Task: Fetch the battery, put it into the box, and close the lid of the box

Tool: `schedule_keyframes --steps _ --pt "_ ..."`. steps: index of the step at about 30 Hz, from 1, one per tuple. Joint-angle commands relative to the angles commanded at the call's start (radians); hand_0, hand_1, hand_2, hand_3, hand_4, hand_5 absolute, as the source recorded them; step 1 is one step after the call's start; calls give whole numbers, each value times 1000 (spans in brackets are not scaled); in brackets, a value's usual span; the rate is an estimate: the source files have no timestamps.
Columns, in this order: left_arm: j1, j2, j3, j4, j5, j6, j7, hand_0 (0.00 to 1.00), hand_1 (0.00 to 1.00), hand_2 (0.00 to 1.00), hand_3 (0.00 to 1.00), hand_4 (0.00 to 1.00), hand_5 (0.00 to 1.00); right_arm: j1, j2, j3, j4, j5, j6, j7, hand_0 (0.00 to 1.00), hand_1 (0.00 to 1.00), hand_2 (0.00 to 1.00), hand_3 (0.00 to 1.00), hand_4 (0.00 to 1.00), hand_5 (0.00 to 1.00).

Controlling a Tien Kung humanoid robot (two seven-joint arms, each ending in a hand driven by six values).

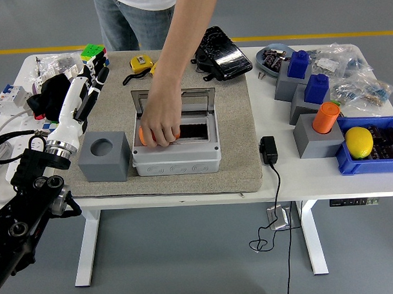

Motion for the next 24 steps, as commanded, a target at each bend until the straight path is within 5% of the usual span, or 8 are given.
schedule_keyframes --steps 24 --pt "-5 0 -2 -6 14 9 2 998 998 998 998 998 998 -5 4 2 0 -3 -1 2 848 847 812 860 998 998"
